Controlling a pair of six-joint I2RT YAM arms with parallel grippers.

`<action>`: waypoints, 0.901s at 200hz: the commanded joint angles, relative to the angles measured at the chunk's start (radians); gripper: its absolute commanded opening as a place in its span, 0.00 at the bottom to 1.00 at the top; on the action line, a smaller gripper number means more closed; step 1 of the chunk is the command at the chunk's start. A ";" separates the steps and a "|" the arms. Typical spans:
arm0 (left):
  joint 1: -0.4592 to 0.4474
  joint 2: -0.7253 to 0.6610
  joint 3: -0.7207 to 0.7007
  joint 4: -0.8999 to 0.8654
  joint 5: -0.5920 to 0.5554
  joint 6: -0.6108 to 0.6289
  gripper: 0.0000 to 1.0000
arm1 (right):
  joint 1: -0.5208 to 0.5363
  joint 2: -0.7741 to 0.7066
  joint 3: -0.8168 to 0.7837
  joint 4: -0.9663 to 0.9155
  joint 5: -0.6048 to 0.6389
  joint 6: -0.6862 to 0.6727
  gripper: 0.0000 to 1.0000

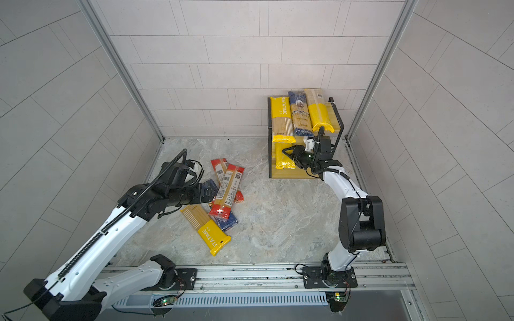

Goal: Arrange pasta packages on shelves
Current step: Place the pasta bag on the shelf.

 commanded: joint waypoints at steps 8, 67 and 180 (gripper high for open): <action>0.006 0.001 -0.008 0.011 0.004 0.015 0.99 | -0.003 -0.103 0.001 -0.052 0.029 -0.085 0.63; 0.006 -0.037 -0.010 -0.018 0.000 0.007 0.99 | -0.003 -0.246 -0.049 -0.208 0.084 -0.183 0.67; 0.006 -0.076 -0.055 -0.022 -0.037 -0.015 0.99 | -0.004 -0.401 -0.112 -0.377 0.113 -0.276 0.69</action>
